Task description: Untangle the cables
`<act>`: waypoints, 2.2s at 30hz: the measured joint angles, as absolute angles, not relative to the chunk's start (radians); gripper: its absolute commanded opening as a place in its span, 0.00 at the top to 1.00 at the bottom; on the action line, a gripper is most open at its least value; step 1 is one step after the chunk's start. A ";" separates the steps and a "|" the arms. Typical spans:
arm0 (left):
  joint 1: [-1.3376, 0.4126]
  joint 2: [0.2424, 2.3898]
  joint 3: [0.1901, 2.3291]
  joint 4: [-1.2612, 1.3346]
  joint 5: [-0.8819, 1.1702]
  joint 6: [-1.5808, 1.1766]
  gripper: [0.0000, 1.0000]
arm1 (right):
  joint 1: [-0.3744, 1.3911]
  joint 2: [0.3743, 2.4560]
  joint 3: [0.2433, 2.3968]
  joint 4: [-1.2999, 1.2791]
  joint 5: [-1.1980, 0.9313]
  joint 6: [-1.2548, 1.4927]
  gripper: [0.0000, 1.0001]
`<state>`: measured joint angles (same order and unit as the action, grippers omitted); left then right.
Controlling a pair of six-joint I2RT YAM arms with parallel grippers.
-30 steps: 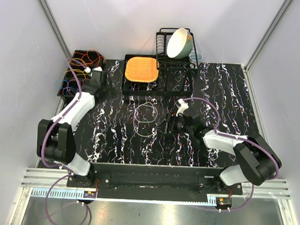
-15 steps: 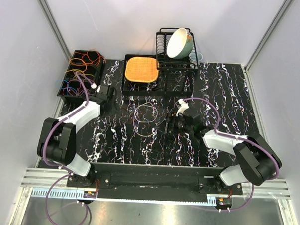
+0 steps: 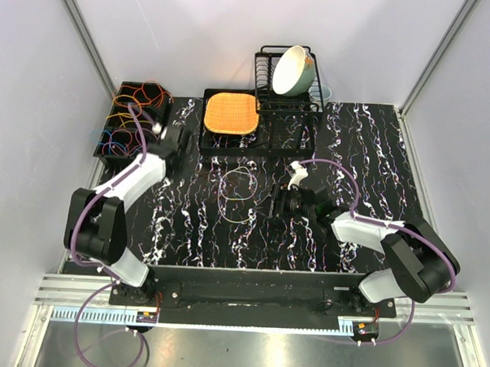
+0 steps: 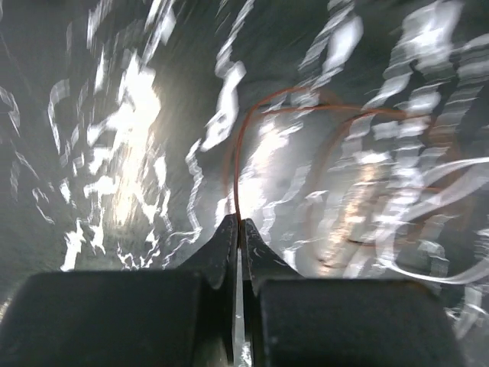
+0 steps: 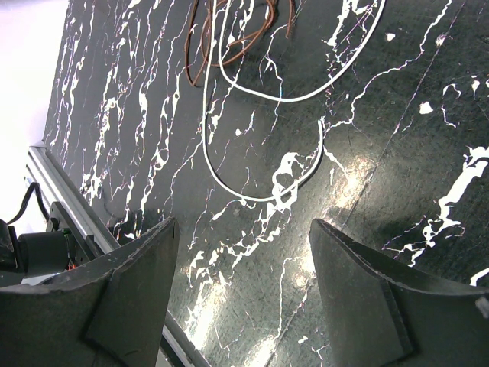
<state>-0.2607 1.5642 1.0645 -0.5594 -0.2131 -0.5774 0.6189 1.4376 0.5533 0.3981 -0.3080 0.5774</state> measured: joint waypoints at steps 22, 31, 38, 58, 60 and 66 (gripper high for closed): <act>-0.602 1.182 1.596 -0.679 -0.125 -0.353 1.00 | 0.619 1.255 0.540 0.339 -0.310 0.580 0.23; -0.602 1.173 1.208 -0.741 0.006 -0.407 1.00 | 0.619 0.923 0.569 0.201 -0.295 0.558 0.22; -0.628 1.178 1.129 -0.674 0.118 -0.451 1.00 | 0.619 0.925 0.603 0.062 -0.217 0.510 0.23; -0.856 1.649 1.103 -0.477 0.018 -0.548 0.31 | 0.619 0.919 0.494 -0.030 -0.009 0.562 0.24; -0.861 1.640 1.105 -0.477 -0.006 -0.545 0.23 | 0.619 0.919 0.485 -0.030 -0.007 0.562 0.24; -0.863 1.586 1.126 -0.529 -0.062 -0.518 0.16 | 0.619 0.947 0.479 -0.018 0.000 0.562 0.24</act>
